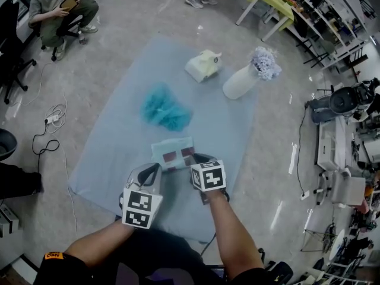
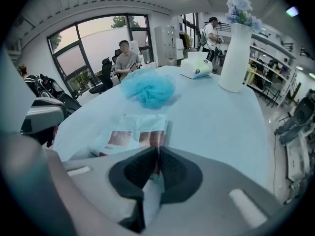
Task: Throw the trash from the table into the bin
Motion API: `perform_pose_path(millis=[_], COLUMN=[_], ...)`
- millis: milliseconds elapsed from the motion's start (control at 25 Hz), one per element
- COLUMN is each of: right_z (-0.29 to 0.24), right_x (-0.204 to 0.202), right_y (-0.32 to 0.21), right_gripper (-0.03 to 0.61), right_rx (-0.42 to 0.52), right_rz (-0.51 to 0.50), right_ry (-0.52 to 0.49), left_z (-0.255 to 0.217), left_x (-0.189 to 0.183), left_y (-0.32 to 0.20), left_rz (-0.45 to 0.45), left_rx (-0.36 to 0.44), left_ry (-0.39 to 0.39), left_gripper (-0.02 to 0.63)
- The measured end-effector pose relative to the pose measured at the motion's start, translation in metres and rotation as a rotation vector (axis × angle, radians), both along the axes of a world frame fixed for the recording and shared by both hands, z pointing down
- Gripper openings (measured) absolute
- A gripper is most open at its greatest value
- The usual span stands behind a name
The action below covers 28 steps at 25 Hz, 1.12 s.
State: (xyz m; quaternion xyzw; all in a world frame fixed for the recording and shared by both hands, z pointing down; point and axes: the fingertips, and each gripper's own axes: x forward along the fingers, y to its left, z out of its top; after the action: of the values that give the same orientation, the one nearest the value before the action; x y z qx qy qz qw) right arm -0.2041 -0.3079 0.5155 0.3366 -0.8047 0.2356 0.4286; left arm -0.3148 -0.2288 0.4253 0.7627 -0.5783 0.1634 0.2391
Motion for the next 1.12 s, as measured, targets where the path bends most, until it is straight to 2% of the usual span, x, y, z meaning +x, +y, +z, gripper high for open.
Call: perform_pose_path(millis=[520,1120], right_z=[-0.039,-0.106], right_x=[0.022,0.089], right_y=[0.025,0.059], right_gripper=[0.011,0.006], right_rx=[0.065,0.2], right_rz=[0.104,0.226], right_ry=[-0.099,-0.173], left_z=[-0.009,-0.027], left_x=[0.03,0.115], left_y=[0.019,0.042], left_rz=[0.078,0.236], left_rx=[0.023,0.06], left_ry=[0.008,0.016], left_gripper=[0.008,0.006])
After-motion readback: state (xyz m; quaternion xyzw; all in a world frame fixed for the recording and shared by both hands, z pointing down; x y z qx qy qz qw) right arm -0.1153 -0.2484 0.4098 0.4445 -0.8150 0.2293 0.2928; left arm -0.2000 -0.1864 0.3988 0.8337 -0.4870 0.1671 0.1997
